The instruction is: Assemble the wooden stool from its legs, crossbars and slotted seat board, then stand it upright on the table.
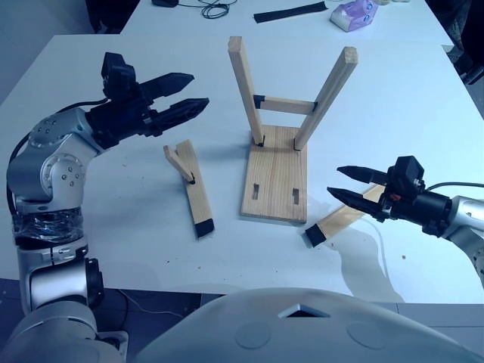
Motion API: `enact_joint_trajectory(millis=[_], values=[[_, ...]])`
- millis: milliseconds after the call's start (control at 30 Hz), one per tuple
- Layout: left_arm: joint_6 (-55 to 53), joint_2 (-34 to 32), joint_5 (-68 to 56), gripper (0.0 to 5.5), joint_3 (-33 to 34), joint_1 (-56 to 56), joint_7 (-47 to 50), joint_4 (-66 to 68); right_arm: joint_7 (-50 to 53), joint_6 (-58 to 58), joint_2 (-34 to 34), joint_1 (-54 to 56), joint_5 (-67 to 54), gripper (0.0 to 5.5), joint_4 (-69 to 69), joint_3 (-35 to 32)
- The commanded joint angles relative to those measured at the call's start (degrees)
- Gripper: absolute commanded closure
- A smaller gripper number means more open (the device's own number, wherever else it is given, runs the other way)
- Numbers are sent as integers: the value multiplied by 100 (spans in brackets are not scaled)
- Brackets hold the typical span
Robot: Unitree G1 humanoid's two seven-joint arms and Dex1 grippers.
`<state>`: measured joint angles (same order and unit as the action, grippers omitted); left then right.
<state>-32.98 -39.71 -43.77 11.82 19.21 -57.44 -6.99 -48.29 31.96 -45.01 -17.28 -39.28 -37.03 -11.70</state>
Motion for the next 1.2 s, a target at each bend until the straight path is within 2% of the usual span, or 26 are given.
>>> enact_joint_trajectory(millis=[33, 633, 800, 967, 1067, 1200], values=[[-232, 46, -123, 211, 15, 56, 102, -62, 8, -22, -9, 61, 65, 297, 36, 9], [-800, -156, -807, 211, 422, 458, 147, -389, -46, 20, -67, 8, -13, 297, -5, -109], [-275, -49, -177, 211, 134, -509, -112, -183, -121, 64, -134, 16, -49, 297, 11, -88], [587, 312, 658, 211, -491, -1452, -353, 327, -251, 110, -234, 117, -63, 297, 110, -50], [857, 473, 872, 211, -674, -1605, -399, 425, -291, 120, -266, 179, -73, 297, 148, -25], [762, 509, 735, 211, -545, -1218, -412, 497, -243, 104, -231, 137, -71, 297, 126, -32]])
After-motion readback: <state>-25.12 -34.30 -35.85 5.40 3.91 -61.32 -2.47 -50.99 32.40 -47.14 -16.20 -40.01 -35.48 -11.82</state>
